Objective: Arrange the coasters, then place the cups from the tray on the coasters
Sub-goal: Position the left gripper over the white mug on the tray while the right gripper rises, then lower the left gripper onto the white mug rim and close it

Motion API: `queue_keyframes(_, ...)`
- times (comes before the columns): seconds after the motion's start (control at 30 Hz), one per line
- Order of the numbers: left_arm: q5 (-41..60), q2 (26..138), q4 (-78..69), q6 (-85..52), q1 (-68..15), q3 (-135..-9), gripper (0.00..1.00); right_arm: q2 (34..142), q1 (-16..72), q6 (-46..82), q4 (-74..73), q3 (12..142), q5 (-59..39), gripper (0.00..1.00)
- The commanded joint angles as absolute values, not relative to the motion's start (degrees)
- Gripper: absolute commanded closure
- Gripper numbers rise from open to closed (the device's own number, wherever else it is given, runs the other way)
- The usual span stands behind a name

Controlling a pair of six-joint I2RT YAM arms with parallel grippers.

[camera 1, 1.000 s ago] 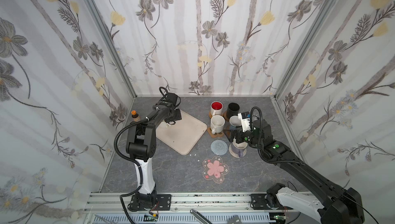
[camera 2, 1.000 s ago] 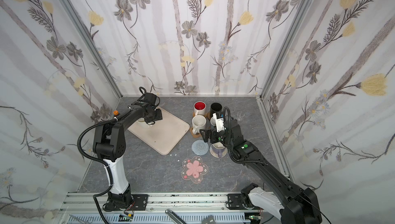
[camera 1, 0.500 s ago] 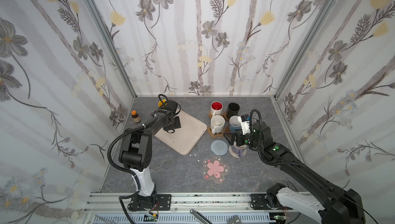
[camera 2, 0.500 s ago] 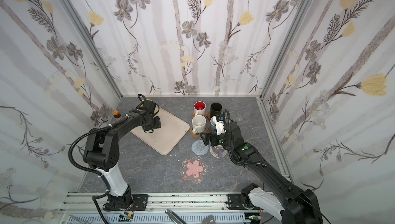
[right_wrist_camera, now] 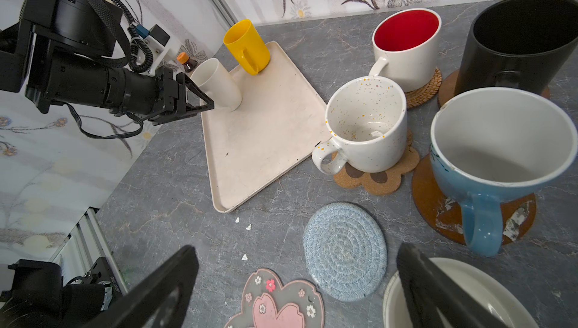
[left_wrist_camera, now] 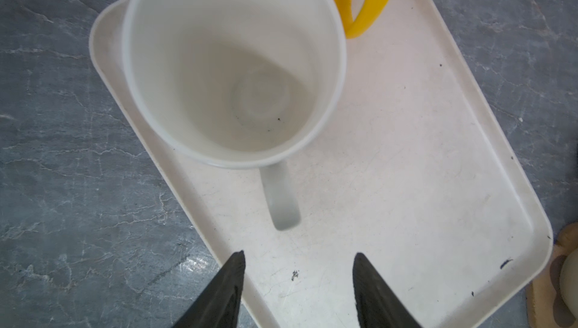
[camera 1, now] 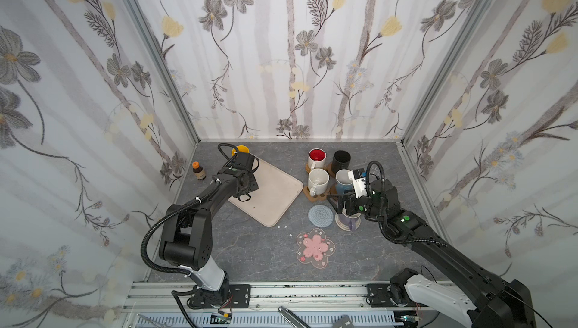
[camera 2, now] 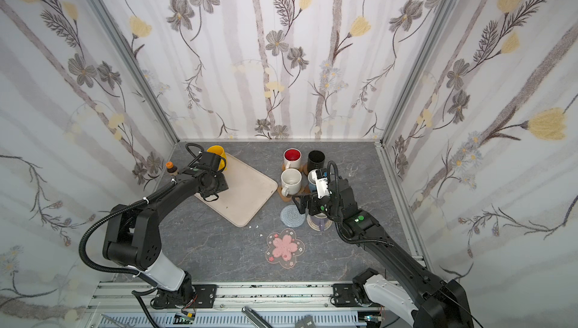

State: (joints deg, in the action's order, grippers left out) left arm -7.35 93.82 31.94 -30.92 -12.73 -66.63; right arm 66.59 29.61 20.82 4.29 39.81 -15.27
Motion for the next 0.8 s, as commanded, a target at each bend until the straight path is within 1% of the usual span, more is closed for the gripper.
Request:
queue_keyframes(0.0,-8.7,95.01,31.38,-33.11,-11.65,-66.76,0.43,66.1,29.75,20.92,1.41,39.45,-16.3,0.0)
queue_keyframes(0.47,-10.38,102.03,31.48,-31.26,-9.19,-73.06,0.45,66.66,29.72,21.26,0.16,38.84,-16.81,0.0)
queue_keyframes(0.77,-11.29,105.01,31.42,-30.12,-8.7,-73.74,0.57,67.88,29.73,21.27,-0.27,38.98,-16.44,0.0)
